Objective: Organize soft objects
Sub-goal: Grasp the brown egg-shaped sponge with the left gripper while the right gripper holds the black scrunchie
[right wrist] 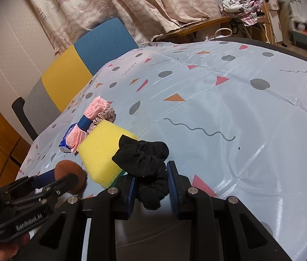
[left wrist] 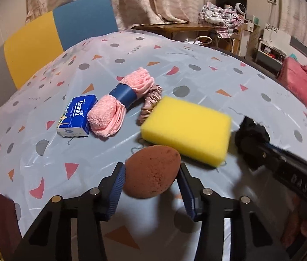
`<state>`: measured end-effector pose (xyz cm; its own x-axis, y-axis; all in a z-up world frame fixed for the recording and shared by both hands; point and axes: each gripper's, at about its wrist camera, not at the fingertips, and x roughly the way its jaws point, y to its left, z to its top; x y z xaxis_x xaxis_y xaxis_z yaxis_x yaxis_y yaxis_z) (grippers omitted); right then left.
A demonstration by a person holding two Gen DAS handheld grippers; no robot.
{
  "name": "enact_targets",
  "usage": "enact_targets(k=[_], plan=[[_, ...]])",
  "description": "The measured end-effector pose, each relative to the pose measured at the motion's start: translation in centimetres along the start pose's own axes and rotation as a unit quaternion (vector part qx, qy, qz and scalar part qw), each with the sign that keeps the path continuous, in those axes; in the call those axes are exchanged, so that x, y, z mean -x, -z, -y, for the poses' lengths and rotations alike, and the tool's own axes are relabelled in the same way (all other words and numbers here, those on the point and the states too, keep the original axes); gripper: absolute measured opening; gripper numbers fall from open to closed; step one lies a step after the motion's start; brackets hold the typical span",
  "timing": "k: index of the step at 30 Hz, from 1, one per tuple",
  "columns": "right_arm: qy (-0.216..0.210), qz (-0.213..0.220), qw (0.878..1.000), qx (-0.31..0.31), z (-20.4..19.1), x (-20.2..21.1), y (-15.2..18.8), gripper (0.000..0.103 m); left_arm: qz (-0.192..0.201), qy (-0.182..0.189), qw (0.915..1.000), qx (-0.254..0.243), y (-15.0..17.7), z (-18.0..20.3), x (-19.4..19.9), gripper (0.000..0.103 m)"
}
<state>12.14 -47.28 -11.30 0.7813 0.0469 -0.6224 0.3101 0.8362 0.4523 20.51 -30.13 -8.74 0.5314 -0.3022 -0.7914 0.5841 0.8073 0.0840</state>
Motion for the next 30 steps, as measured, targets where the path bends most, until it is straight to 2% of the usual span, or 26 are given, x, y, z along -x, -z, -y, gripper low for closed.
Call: enact_targets(k=[4, 8, 14, 19, 25, 30], plan=[[0.0, 0.0, 1.0, 0.0, 0.1, 0.0, 0.0, 0.025, 0.007, 0.006, 0.9999, 0.012, 0.9, -0.1, 0.9, 0.046], [0.0, 0.0, 1.0, 0.0, 0.1, 0.0, 0.0, 0.025, 0.013, 0.019, 0.9984, 0.051, 2.1, -1.1, 2.4, 0.044], [0.0, 0.0, 1.0, 0.0, 0.1, 0.0, 0.0, 0.025, 0.019, 0.044, 0.9927, 0.11, 4.4, -3.0, 4.4, 0.043], [0.002, 0.0, 1.0, 0.001, 0.1, 0.0, 0.0, 0.025, 0.025, 0.072, 0.9847, 0.157, 5.7, -4.3, 6.2, 0.043], [0.003, 0.0, 1.0, 0.001, 0.2, 0.1, 0.0, 0.025, 0.035, 0.096, 0.9788, 0.177, 7.0, -4.9, 8.5, 0.043], [0.003, 0.0, 1.0, 0.001, 0.2, 0.1, 0.0, 0.025, 0.059, 0.095, 0.9755, 0.19, 8.1, -5.6, 11.3, 0.043]])
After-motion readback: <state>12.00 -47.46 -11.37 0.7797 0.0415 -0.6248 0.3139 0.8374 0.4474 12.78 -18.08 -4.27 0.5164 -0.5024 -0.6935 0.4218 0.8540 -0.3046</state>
